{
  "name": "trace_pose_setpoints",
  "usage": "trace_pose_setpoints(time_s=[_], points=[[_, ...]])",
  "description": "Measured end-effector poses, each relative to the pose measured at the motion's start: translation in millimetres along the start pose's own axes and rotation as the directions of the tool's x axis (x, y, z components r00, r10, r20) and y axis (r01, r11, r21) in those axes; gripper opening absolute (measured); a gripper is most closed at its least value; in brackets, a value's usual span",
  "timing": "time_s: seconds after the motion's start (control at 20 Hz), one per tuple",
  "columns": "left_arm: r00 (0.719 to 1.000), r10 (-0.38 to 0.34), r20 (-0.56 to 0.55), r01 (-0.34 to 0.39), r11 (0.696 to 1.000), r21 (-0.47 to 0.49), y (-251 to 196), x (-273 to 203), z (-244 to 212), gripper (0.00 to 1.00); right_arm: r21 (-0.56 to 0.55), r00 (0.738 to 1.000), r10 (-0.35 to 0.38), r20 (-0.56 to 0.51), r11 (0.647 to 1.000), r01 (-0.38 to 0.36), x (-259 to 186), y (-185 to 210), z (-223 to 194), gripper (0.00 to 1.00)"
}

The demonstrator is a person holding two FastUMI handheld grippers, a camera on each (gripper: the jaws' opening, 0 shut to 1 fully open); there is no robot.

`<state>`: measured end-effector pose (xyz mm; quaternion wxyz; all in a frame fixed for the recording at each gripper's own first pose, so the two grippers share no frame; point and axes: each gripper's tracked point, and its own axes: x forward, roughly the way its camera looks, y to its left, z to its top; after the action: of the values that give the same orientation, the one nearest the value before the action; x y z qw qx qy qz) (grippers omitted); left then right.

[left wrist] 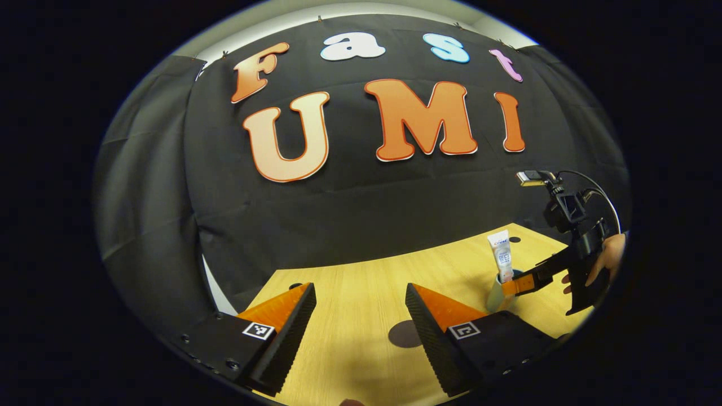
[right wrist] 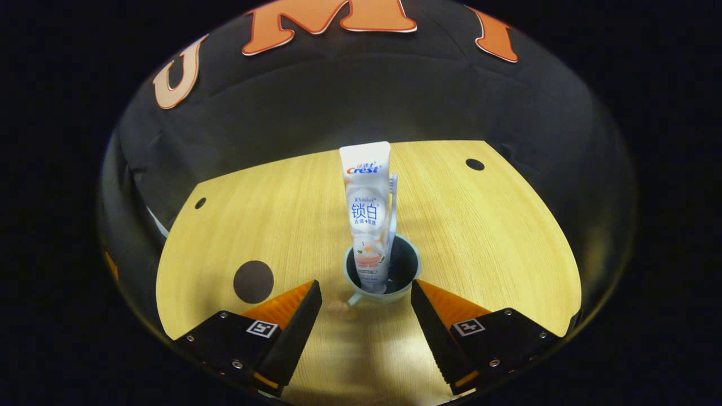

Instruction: Put the toothbrush and toothpaste on the desktop into the cup, then pick up the cup and place it on the coaster on the desktop.

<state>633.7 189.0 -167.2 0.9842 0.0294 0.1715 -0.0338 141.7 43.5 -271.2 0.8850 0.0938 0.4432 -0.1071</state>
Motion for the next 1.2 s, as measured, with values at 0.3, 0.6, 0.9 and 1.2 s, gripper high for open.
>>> trace_pose_setpoints(time_s=[0.3,0.6,0.9,1.2], points=[[0.999,0.043,-0.031,-0.043,0.999,-0.009,20.7,-15.9,-12.8,0.96,0.047,0.993,-0.073,-0.097,0.996,0.078,17.6,-7.1,-6.9,0.94],[0.998,0.045,-0.041,-0.046,0.999,-0.015,19.1,-26.1,-14.4,0.96,0.061,0.987,-0.089,-0.133,0.993,0.097,18.9,-12.6,-7.6,0.83],[0.998,0.035,-0.053,-0.036,0.999,-0.017,15.6,-26.2,-16.5,0.96,0.035,0.985,-0.074,-0.158,0.996,0.080,21.0,-13.4,-17.7,0.81],[0.998,0.027,-0.055,-0.027,1.000,0.000,13.3,-29.3,-12.5,0.96,0.044,0.969,-0.088,-0.230,0.994,0.100,29.5,-11.0,-33.4,0.79]])
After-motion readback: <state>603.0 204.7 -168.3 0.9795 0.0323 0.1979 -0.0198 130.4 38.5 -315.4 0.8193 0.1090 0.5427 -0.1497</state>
